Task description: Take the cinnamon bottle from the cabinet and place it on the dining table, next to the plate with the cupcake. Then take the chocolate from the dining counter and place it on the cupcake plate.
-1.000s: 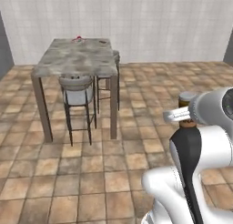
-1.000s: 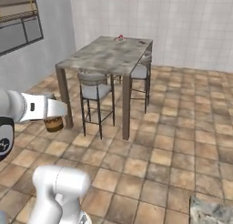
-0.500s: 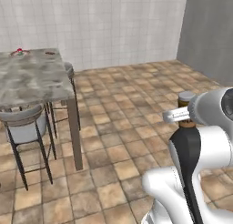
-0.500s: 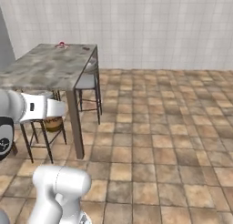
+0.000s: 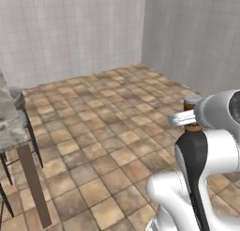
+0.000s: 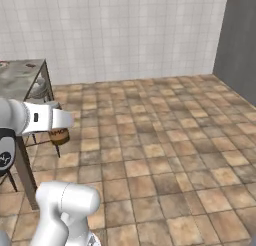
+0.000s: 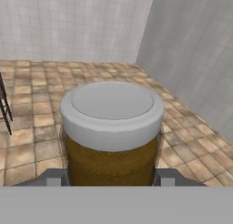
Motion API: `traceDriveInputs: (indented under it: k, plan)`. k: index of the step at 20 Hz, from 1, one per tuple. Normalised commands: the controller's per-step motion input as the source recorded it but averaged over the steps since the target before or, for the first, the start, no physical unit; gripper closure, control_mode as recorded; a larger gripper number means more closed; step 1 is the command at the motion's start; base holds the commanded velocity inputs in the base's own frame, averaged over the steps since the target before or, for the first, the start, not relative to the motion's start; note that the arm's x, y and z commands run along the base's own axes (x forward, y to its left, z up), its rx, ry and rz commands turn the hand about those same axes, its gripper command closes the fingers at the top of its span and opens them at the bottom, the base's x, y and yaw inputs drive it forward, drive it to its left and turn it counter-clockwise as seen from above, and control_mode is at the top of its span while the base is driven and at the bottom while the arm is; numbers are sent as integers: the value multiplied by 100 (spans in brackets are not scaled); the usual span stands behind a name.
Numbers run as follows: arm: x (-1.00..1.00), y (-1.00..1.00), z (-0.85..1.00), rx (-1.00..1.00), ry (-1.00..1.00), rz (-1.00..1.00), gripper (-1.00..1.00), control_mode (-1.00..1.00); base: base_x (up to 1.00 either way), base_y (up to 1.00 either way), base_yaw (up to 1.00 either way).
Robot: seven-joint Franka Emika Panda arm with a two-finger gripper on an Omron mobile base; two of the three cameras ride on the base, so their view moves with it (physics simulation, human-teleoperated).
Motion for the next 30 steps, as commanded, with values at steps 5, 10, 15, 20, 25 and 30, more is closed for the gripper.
traceDriveInputs:
  k: [5,10,15,20,25,30]
  plan:
    - [0,0,0,0,0,0,100,100,100,-19,-8]
    - [0,0,0,0,0,0,100,100,100,-3,18]
    - [0,0,0,0,0,0,100,100,100,0,20]
    - [0,0,0,0,0,0,100,100,100,0,26]
    - [0,0,0,0,0,0,100,100,100,0,22]
    - [0,0,0,0,0,0,100,100,100,-2,31]
